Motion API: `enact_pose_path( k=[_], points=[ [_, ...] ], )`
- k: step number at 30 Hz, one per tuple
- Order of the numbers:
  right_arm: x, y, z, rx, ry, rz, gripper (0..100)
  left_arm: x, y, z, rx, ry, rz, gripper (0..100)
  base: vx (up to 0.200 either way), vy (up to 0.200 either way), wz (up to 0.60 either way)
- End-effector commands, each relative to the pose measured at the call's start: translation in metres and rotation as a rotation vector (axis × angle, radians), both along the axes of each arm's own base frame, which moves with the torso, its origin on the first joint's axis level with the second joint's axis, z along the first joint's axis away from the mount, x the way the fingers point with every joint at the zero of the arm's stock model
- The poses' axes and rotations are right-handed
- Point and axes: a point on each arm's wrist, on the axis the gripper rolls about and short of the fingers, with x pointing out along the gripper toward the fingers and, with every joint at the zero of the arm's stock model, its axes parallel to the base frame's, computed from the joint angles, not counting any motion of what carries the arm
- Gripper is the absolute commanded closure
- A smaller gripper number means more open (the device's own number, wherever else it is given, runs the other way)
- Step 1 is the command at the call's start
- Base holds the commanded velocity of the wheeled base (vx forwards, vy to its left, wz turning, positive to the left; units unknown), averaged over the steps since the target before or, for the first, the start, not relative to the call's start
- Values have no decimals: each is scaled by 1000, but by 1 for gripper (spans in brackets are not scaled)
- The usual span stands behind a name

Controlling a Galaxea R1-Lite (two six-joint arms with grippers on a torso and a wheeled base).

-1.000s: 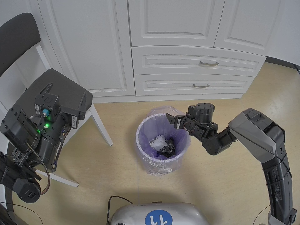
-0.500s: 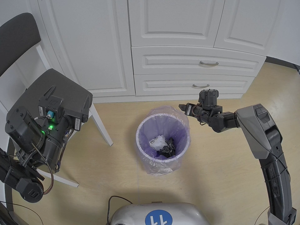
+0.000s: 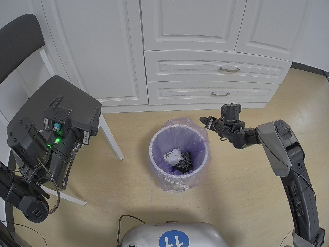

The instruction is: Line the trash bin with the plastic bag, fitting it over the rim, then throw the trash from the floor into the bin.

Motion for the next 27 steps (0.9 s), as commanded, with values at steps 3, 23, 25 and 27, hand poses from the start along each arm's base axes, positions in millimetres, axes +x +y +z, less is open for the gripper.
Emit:
enact_pose_path(
  k=[3,23,25,27],
  points=[
    [-9,4,38,30,-64,9,0,0,0,0,1,1,0,0,0,0,0],
    [-17,11,-4,-71,104,73,0,-1,0,-1,2,3,0,0,0,0,0],
    [-15,8,-6,-72,116,68,0,-1,0,-1,2,3,-2,0,0,0,0],
    [-12,3,-11,-77,133,58,0,-1,0,-1,3,4,-2,0,0,0,0]
  ],
)
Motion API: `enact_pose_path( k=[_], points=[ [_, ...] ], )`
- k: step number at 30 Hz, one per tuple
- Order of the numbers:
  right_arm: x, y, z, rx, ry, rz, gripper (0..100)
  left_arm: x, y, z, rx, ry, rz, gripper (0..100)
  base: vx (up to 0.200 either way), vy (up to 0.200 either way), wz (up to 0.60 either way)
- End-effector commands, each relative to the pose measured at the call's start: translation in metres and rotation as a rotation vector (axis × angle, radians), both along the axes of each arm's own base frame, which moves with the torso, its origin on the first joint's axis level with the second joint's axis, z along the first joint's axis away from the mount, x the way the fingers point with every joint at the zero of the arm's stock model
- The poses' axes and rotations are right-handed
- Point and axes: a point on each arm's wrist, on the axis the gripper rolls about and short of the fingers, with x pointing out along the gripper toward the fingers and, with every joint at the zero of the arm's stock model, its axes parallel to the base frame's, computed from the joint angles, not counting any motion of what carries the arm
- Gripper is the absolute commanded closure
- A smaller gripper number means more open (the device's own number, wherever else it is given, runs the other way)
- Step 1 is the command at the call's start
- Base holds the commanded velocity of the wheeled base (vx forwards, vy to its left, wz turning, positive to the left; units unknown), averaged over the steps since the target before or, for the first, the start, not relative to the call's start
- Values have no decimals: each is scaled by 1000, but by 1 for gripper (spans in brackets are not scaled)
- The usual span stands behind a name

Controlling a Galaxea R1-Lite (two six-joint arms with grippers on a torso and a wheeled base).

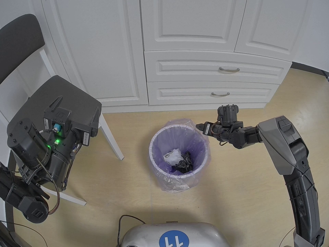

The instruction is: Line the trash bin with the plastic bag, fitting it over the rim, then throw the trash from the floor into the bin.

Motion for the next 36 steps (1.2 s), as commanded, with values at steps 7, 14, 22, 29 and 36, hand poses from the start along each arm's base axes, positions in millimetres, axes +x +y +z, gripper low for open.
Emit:
enact_pose_path(
  k=[7,14,22,29,36],
  points=[
    [11,-13,-26,-21,80,-22,0,0,0,0,-1,1,-1,0,0,0,0],
    [11,-26,-57,-32,187,-24,0,0,0,0,0,0,1,0,0,0,0],
    [11,-24,-72,13,207,-1,0,0,0,-1,0,3,0,0,0,0,0],
    [16,-19,-91,45,119,4,0,0,-1,-1,1,5,-1,0,0,0,0],
    [20,-13,-103,78,-5,17,0,0,-1,-2,1,5,-1,0,0,0,0]
  ],
)
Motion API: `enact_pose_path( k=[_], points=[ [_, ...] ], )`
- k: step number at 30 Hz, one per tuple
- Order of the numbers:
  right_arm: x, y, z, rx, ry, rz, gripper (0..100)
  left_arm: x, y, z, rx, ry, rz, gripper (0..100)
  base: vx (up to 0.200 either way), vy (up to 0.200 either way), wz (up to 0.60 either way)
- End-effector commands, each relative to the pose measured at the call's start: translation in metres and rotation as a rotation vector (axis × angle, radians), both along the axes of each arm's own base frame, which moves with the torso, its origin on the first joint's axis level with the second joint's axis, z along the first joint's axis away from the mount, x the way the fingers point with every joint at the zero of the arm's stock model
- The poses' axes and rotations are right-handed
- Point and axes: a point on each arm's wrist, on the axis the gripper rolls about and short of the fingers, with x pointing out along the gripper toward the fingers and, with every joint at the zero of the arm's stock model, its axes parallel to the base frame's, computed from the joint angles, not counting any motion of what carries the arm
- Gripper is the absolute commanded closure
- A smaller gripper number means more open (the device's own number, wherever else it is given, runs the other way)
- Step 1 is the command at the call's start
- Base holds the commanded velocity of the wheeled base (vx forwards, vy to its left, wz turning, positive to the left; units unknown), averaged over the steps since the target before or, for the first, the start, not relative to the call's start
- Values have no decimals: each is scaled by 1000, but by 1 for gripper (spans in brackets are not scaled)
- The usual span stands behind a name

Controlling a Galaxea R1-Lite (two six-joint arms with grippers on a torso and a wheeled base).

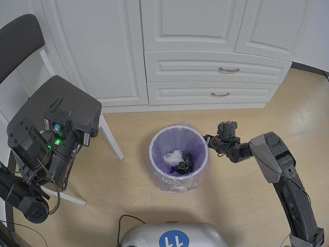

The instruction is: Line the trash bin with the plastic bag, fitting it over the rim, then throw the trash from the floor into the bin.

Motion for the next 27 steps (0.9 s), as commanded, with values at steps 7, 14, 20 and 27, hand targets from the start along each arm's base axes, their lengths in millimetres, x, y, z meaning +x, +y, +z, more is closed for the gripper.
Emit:
enact_pose_path(
  k=[7,14,20,27],
  points=[
    [9,-8,10,122,-176,-20,0,1,-1,-1,2,4,0,0,0,0,0],
    [13,-37,34,100,-120,-55,0,1,-1,-1,2,4,0,0,0,0,0],
    [9,-74,75,26,-21,-73,0,0,0,-1,1,3,0,0,0,0,0],
    [-62,-112,86,-148,259,379,0,1,0,-2,3,8,0,0,0,0,0]
  ],
)
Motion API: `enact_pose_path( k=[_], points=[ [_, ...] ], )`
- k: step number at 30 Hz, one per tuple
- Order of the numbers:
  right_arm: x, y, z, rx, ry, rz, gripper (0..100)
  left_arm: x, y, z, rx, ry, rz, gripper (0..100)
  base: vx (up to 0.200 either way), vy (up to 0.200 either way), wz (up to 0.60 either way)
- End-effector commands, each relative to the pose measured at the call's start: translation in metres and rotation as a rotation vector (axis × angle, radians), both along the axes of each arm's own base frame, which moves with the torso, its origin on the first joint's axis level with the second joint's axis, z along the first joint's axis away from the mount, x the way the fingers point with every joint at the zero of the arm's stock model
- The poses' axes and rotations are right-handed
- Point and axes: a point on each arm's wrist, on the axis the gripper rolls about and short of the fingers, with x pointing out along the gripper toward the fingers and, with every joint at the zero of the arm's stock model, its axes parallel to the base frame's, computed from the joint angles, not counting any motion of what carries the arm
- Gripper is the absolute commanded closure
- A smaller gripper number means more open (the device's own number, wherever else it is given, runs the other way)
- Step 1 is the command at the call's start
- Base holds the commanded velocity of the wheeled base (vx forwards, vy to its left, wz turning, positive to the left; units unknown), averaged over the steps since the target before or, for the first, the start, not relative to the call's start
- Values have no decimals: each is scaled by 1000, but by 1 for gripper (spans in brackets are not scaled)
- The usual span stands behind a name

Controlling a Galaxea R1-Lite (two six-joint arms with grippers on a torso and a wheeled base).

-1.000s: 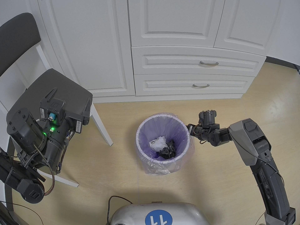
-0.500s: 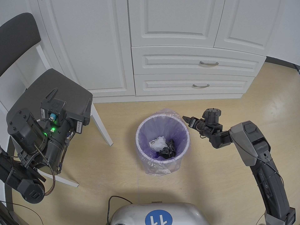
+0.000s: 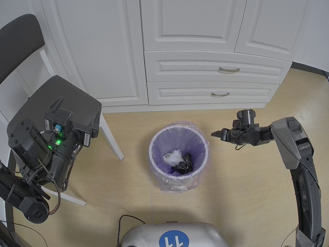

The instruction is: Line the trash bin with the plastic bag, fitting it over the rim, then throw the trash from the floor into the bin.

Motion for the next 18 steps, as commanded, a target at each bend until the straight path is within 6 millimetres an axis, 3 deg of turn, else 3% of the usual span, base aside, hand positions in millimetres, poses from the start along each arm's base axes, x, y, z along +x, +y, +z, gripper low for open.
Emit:
enact_pose_path(
  k=[1,8,15,18],
  points=[
    [-65,-44,31,-125,112,391,0,0,0,-1,1,4,0,0,0,0,0],
    [-102,-32,-22,-302,124,718,0,0,-2,-3,3,11,-5,0,0,0,0],
    [-107,-22,-29,-307,133,763,0,1,-2,-3,4,12,-5,0,0,0,0],
    [-104,-7,-35,-296,140,777,0,2,-3,-6,6,21,-7,0,0,0,0]
  ],
)
